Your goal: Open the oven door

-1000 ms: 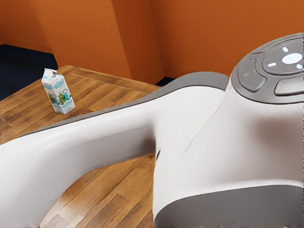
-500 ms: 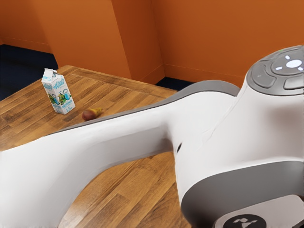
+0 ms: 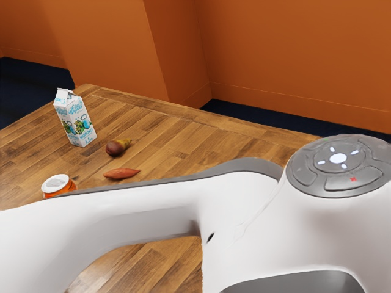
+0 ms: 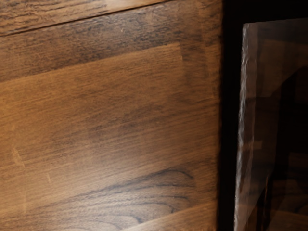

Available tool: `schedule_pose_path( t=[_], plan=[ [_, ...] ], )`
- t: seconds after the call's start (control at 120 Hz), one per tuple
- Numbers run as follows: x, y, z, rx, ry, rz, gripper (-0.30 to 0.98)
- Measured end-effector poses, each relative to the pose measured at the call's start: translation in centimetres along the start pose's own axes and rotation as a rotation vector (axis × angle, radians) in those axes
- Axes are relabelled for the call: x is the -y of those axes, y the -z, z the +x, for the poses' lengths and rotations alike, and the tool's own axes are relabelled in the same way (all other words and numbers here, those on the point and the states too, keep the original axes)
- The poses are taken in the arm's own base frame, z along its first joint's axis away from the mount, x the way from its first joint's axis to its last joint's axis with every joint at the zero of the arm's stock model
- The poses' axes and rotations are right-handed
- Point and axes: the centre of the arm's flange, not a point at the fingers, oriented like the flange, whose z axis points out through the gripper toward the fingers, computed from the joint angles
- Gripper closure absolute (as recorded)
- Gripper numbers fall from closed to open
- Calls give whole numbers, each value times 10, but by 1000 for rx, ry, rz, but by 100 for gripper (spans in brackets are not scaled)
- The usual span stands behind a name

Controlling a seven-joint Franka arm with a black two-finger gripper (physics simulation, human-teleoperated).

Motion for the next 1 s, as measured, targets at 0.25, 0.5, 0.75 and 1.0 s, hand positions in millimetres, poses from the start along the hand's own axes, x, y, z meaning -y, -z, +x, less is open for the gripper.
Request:
schedule_pose_path(
  t=[0.25,0.5,0.75,1.0],
  plan=[
    [61,6,3,29,-59,1,0],
    [108,49,66,9,-7,-117,2],
    [82,137,92,-19,186,-291,1],
    [-2,234,324,-115,743,-84,0]
  ],
)
